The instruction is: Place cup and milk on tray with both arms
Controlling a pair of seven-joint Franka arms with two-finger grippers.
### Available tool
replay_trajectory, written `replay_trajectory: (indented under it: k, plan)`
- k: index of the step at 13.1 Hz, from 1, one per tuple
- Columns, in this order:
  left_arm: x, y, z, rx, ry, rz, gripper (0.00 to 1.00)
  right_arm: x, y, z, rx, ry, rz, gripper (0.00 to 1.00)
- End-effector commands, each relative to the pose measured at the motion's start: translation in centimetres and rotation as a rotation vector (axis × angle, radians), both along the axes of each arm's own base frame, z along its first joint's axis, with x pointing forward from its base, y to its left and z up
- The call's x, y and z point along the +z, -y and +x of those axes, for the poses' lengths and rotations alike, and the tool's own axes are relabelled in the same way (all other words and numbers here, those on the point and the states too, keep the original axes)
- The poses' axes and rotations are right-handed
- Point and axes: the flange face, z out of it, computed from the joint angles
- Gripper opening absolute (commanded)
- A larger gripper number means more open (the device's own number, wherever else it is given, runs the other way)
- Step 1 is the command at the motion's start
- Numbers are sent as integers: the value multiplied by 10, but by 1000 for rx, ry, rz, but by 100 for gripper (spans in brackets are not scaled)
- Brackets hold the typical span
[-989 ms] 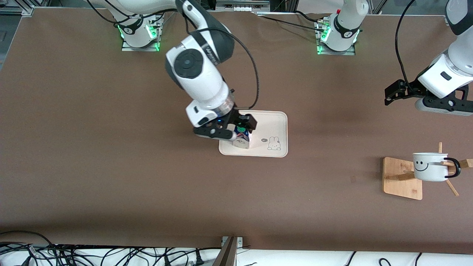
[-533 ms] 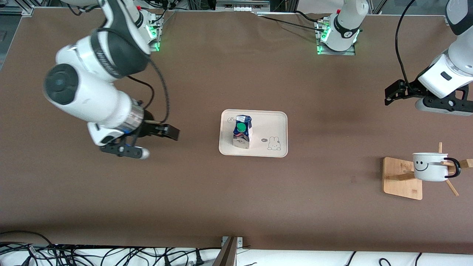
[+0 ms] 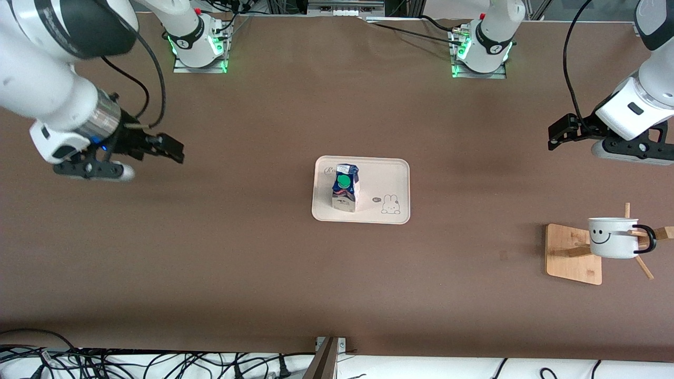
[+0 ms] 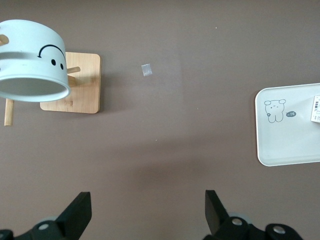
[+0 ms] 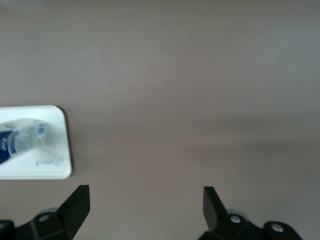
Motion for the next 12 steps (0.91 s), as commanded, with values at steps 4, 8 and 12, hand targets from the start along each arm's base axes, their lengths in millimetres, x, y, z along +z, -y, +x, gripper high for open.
replay_trajectory:
  k: [4, 8, 12]
  plan:
    - [7, 1, 2, 5, -3, 10, 100, 10, 35, -33, 113, 36, -52, 100]
    - [7, 0, 2, 7, -5, 10, 100, 11, 36, -23, 119, 42, -70, 100]
    - [7, 3, 2, 2, -5, 10, 100, 22, 41, -21, 116, 65, -89, 100]
